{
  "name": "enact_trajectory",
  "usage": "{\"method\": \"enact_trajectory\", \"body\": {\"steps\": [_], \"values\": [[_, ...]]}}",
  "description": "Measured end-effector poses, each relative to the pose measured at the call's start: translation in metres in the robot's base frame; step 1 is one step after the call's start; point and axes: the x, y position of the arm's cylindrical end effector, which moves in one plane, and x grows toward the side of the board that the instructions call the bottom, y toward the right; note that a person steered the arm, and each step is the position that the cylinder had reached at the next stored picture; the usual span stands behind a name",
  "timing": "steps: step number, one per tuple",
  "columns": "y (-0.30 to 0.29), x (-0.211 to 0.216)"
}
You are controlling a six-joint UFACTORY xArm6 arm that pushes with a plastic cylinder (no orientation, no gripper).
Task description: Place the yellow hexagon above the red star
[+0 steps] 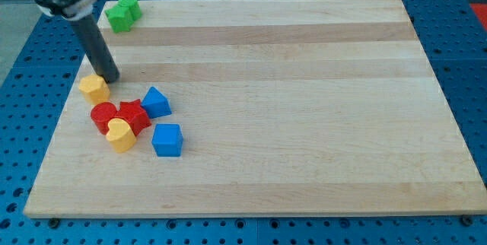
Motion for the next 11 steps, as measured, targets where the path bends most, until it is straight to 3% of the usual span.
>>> {"method": "enact_trajectory", "body": {"steps": [1,3,4,6,8,11], "values": [[0.008,0.008],[-0.081,-0.050],[-0.081,-0.044],[-0.077,0.017],[-0.034,0.017],[-0.042,-0.016]]}}
